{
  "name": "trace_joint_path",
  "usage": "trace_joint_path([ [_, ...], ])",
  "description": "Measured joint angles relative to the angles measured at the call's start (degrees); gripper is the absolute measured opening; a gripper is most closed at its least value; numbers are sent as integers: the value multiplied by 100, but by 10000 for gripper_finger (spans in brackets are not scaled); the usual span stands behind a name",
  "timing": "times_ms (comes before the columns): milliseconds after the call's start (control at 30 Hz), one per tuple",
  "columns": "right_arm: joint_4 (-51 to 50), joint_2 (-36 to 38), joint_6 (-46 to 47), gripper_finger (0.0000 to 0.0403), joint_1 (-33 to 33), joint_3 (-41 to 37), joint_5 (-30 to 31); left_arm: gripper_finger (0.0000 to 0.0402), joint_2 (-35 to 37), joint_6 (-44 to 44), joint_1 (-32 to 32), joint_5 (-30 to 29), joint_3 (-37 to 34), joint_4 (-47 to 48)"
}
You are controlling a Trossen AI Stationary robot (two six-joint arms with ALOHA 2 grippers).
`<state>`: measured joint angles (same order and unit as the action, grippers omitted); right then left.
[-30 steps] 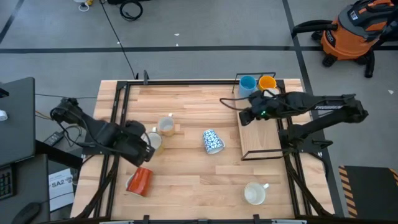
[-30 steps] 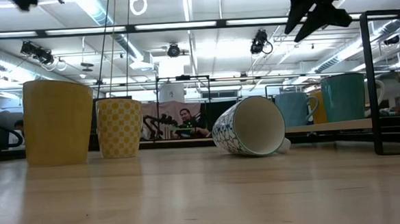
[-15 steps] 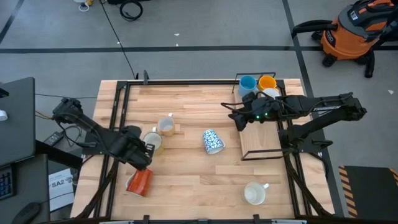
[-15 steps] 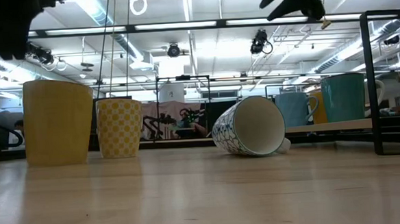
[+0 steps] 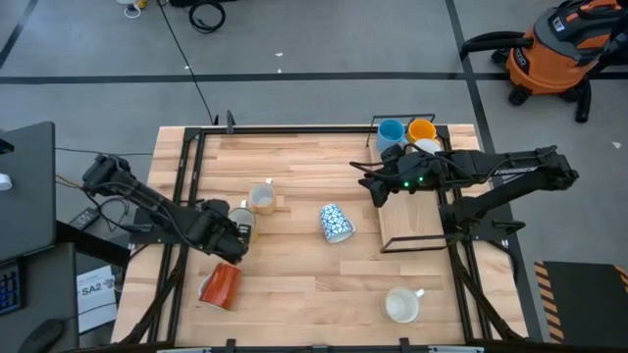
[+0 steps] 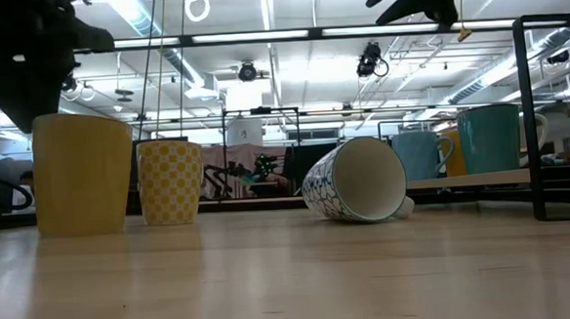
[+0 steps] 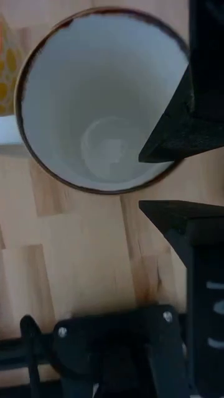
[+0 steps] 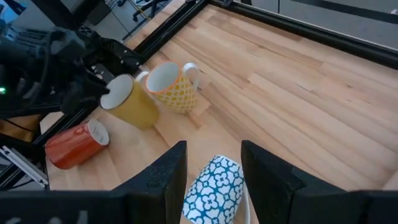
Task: Place coffee mugs
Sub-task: Put the yellow white mug on the shelf
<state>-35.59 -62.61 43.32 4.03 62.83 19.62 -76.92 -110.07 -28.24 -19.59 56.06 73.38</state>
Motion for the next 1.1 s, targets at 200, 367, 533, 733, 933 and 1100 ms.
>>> trace_joint_path([
  [200, -2, 0, -3, 156, 0, 0, 0, 114, 1, 297, 84, 70, -120, -230],
  [367, -2, 0, -3, 156, 0, 0, 0, 114, 1, 459, 82, 86, -121, -278],
  [533, -2, 0, -3, 156, 0, 0, 0, 112, 1, 469, 82, 105, -121, -279],
  [733, -4, 0, -3, 156, 0, 0, -1, 80, 1, 475, 82, 184, -121, -287],
  [933, -4, 0, -3, 156, 0, 0, 0, 42, 2, 808, 82, 174, -121, -390],
  [1100, -4, 0, -3, 156, 0, 0, -1, 27, 8, 1400, 82, 146, -110, -838],
])
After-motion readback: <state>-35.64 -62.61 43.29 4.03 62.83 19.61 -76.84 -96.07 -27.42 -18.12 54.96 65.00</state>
